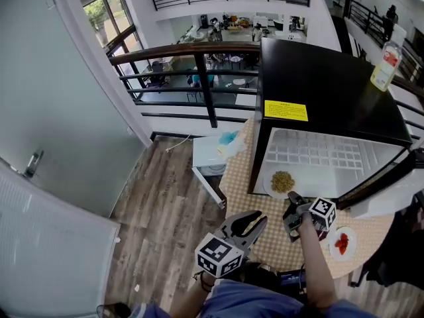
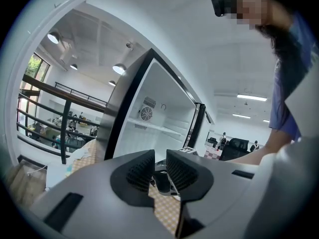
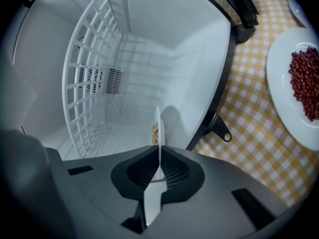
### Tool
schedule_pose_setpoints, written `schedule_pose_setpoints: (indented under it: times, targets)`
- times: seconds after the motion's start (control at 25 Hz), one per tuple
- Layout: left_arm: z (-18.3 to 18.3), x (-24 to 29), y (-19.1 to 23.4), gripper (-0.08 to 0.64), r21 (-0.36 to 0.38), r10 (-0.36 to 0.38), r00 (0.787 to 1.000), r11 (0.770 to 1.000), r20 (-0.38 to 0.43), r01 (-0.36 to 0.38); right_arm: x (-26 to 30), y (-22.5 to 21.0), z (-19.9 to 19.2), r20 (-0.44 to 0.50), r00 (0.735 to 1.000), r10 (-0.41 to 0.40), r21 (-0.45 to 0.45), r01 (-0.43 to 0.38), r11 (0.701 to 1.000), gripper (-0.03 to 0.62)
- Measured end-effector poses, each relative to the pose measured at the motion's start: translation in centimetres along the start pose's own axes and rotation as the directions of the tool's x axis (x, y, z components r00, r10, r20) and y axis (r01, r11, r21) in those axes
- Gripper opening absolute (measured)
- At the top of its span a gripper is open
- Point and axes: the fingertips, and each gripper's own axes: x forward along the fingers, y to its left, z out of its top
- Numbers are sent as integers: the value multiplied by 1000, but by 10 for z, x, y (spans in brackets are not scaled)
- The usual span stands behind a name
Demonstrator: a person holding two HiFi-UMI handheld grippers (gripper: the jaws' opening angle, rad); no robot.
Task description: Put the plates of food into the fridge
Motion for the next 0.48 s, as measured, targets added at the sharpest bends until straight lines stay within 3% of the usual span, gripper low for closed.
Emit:
schedule_pose_setpoints:
  times: [0.24, 0.48]
  targets:
    - [0, -6, -3, 69, 7, 29, 1000, 1000, 0, -29, 19, -3, 18, 30, 999, -23, -34, 24, 999, 23]
    - [0, -10, -4, 69, 20, 49, 999, 999, -2, -49, 36, 0, 32, 78, 993, -92, -215, 107, 971, 25]
